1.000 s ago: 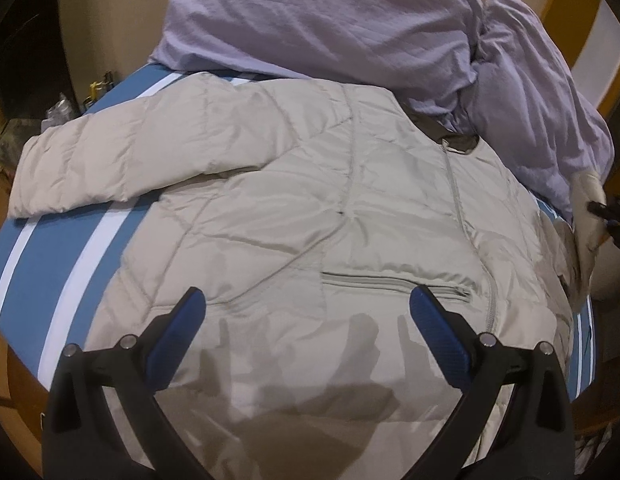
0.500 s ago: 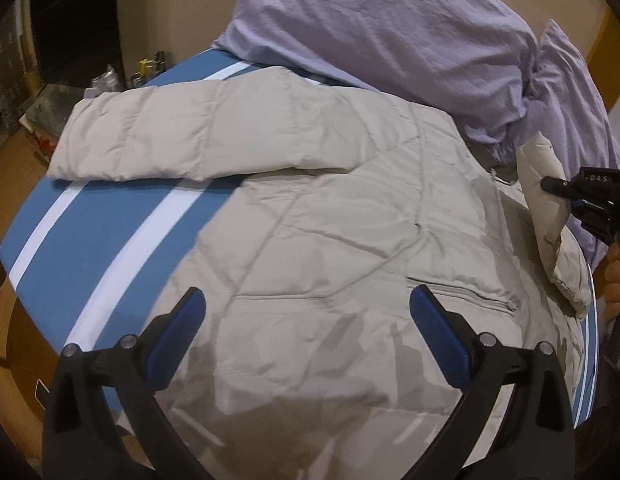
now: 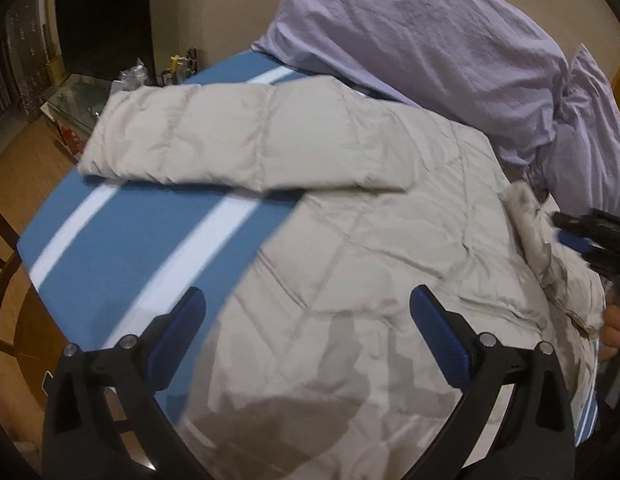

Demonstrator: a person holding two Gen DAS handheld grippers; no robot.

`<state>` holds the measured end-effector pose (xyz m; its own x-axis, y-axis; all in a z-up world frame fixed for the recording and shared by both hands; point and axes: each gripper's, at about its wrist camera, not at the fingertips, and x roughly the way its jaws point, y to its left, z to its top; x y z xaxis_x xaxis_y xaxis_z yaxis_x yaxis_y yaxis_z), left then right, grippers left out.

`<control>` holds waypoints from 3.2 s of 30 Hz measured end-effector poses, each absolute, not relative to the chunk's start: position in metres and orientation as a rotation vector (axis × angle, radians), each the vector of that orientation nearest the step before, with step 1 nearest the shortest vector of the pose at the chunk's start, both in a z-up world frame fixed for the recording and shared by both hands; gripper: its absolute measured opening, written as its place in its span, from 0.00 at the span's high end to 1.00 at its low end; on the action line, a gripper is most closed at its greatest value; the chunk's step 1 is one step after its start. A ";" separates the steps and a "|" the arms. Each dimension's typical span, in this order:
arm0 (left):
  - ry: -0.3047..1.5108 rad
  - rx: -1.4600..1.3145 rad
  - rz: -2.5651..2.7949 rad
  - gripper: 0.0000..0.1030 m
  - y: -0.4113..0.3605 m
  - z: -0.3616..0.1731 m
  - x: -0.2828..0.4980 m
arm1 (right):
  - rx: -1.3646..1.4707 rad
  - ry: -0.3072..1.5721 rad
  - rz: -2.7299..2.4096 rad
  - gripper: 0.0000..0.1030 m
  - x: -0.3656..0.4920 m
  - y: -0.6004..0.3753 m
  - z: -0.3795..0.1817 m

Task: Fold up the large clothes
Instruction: 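Carry the sleeve across the jacket body with the right tool and release, then reach the left tool to the other sleeve cuff and grasp it, then lift the sleeve with the left tool, lay it across the body, release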

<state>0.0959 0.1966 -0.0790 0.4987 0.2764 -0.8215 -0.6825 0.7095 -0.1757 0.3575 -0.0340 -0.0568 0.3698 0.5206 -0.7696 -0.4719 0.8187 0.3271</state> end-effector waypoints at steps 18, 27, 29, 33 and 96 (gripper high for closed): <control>0.817 -0.670 0.855 0.02 0.330 -0.092 0.073 | -0.186 0.943 0.418 0.30 0.355 -0.016 -0.126; 0.797 -0.834 1.008 0.02 0.403 -0.116 0.051 | -0.207 0.925 0.426 0.29 0.356 -0.015 -0.128; 0.797 -0.868 1.017 0.03 0.415 -0.121 0.050 | -0.206 0.927 0.429 0.29 0.355 -0.015 -0.128; 0.794 -0.895 1.030 0.10 0.429 -0.126 0.053 | -0.208 0.935 0.438 0.29 0.355 -0.016 -0.128; 0.755 -0.458 -0.016 0.79 0.077 -0.004 0.299 | 0.009 0.924 0.333 0.19 0.316 -0.160 -0.090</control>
<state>0.2995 0.0772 -0.0044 0.7328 -0.1765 -0.6571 -0.1477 0.9015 -0.4069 0.3162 -0.1602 -0.0903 0.5549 0.2858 -0.7813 -0.2780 0.9489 0.1497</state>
